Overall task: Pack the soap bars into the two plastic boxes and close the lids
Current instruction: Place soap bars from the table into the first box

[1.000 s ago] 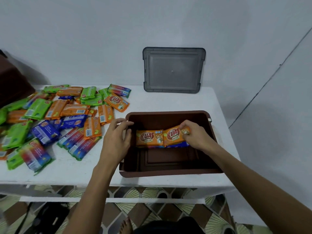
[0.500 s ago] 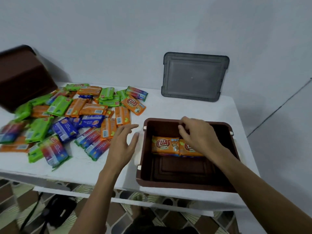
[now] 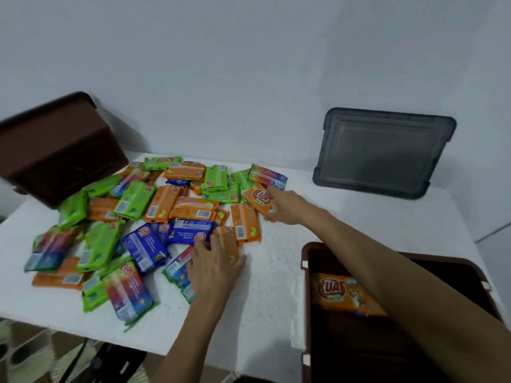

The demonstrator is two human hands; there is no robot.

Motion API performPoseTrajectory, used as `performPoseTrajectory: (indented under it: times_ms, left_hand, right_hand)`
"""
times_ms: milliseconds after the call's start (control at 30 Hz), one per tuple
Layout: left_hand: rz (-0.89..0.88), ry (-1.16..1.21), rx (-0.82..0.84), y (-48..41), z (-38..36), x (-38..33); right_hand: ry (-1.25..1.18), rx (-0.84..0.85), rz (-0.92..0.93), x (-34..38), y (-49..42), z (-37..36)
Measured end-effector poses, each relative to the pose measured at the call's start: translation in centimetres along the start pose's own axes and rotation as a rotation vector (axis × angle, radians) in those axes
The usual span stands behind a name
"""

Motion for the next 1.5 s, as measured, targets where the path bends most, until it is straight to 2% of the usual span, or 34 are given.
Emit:
performPoseTrajectory:
  times_ms: [200, 300, 433, 567, 633, 767, 900, 1000, 1100, 1200, 1367, 1500]
  left_hand:
    - [-0.033, 0.015, 0.070, -0.9, 0.3, -0.2]
    - [-0.039, 0.105, 0.133, -1.5, 1.4, 0.4]
    - [0.020, 0.391, 0.288, -1.9, 4.3, 1.7]
    - [0.016, 0.832, 0.391, -0.9, 6.8, 1.6]
    - [-0.047, 1.006, 0.358, 0.3, 7.7, 1.0]
    - [-0.224, 1.122, 0.188, 3.3, 9.5, -1.1]
    - [-0.280, 1.305, 0.060, 6.4, 10.3, -3.3]
    - [-0.331, 1.333, 0.066, 8.1, 9.7, -4.7]
    - [-0.350, 1.310, 0.124, 9.7, 8.5, -6.1]
    - [-0.325, 1.303, 0.153, 10.6, 6.8, -7.2]
    - [-0.301, 1.285, 0.167, 10.9, 5.3, -7.7]
    - [-0.337, 1.244, 0.188, 10.5, 5.4, -7.6]
  right_hand:
    - [0.101, 0.030, -0.079, -0.6, -3.5, -1.0]
    - [-0.090, -0.017, -0.031, -1.0, -3.2, -0.1]
    - [-0.377, -0.129, 0.037, -0.8, -0.6, 2.3]
    - [-0.377, -0.267, 0.040, -1.4, 3.4, 4.3]
    - [-0.403, -0.318, 0.071, -2.2, 6.0, 5.0]
    - [-0.568, -0.435, 0.201, -2.8, 13.6, 6.4]
    - [-0.693, -0.501, 0.217, -3.3, 21.7, 7.3]
    - [-0.784, -0.470, 0.192, -4.5, 26.1, 6.7]
    - [-0.837, -0.370, 0.091, -5.7, 28.4, 4.5]
    - [-0.852, -0.276, -0.009, -6.9, 28.4, 1.7]
    - [-0.858, -0.219, -0.144, -8.4, 25.7, -1.6]
    - [-0.425, -0.232, -0.172, -9.0, 24.1, -2.3]
Point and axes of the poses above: each hand's wrist, its own y-axis away from the middle knuckle, its own z-axis out of the back of the hand, x = y × z, the point moved 1 cm from there along -y, towards the middle knuckle, and after that the axes turned 12 degrees about -y, right-handed, at the moved point
